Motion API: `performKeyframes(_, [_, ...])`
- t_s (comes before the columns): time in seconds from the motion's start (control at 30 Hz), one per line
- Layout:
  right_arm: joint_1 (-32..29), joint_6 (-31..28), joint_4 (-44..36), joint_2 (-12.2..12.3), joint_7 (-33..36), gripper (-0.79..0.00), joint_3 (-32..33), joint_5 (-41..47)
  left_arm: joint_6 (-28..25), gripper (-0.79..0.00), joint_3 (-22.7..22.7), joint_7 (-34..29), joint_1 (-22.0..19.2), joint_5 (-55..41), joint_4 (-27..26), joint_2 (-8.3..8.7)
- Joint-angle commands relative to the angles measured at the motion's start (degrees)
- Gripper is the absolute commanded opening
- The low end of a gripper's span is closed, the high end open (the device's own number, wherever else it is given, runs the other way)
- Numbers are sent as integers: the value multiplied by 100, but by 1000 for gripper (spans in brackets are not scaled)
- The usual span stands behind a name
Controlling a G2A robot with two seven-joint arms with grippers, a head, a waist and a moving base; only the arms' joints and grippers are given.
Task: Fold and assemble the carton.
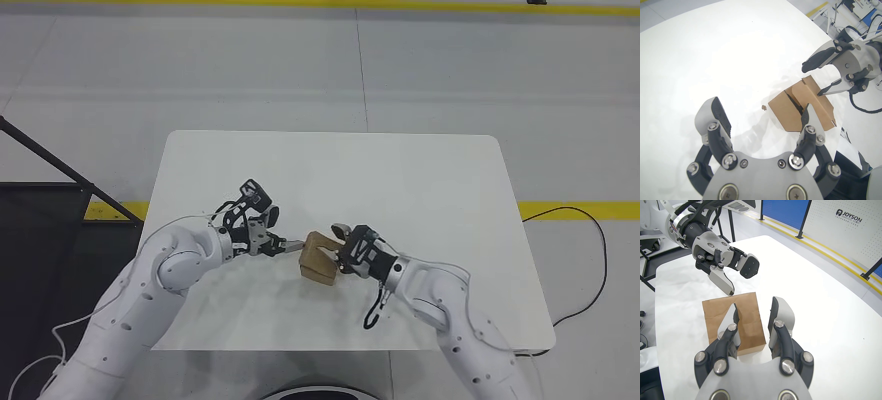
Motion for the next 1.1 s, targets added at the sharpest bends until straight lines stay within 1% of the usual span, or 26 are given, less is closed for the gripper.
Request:
performKeyframes(0.0, [-34,-16,-3,11,-31,-385,36,-4,-9,0,2,0,4,-4,-2,0])
performKeyframes(0.07, [-58,-30,5,18,-60,-394,63,9,-12,0,24,-8,1,-6,4,-5])
performKeyframes(0.17, [-78,-53,42,27,-103,-382,92,19,0,0,77,-15,-21,3,25,-17])
performKeyframes(0.37, [-86,-73,103,35,-151,-382,110,48,-7,0,161,-35,-87,13,56,-39])
performKeyframes(0.67, [-59,-119,208,40,-263,-394,127,108,-10,0,191,-25,-131,45,79,-51])
performKeyframes(0.93, [-232,-180,50,90,-413,-363,249,-11,-42,0,128,0,-86,27,60,-39])
performKeyframes(1.07, [-273,-187,22,103,-426,-363,290,3,-48,0,160,-11,-91,34,59,-46])
